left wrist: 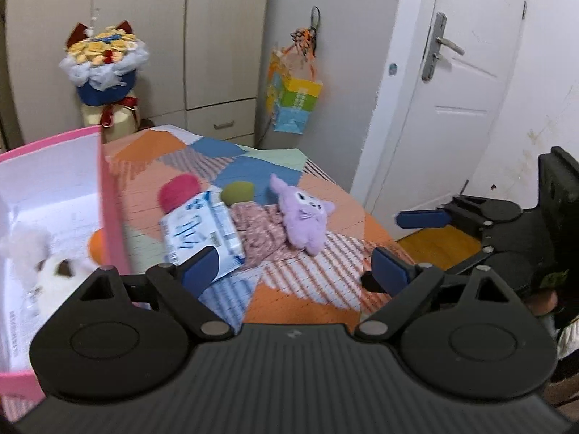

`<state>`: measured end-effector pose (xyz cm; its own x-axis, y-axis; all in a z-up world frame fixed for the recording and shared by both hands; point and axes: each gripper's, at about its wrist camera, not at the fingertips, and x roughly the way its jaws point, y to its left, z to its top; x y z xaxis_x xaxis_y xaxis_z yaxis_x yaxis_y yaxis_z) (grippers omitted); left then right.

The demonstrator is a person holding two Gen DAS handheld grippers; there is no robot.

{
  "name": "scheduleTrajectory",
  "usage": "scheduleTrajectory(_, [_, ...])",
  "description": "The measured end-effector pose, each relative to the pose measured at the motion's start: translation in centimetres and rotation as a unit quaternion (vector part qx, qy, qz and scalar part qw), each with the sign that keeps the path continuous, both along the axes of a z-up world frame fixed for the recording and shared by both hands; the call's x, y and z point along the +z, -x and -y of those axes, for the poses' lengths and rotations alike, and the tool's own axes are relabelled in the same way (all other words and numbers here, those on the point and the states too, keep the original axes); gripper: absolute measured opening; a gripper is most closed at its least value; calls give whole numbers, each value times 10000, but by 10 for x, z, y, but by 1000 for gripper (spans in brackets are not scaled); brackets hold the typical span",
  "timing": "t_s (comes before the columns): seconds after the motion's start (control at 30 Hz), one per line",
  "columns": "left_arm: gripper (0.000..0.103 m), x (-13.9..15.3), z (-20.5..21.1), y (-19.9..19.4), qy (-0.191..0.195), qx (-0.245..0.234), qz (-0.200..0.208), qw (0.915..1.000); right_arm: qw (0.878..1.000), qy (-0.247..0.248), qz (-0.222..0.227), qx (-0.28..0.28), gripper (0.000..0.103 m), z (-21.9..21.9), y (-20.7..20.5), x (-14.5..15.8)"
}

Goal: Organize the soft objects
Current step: 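Move the left gripper to the purple plush doll and grasp it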

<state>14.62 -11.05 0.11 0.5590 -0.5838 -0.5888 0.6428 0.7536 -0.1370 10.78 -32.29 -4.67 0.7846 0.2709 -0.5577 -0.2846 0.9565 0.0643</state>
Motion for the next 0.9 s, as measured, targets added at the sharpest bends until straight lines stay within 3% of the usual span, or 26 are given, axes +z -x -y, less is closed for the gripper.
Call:
scheduleTrajectory(0.27, [86, -25, 42, -33, 109, -35, 288, 9995, 9988, -321, -97, -354, 93, 14, -40, -39])
scheduleTrajectory(0.47, [67, -49, 70, -72, 137, -134, -142, 9997, 9968, -421, -261, -631, 93, 20, -73, -58])
scheduleTrajectory(0.63, [52, -64, 84, -92, 131, -48, -171, 9998, 9955, -535, -485, -613, 93, 21, -93, -67])
scheduleTrajectory(0.9, [36, -78, 92, -115, 140, -21, -640, 9978, 9960, -431, -594, -517, 92, 20, -103, -73])
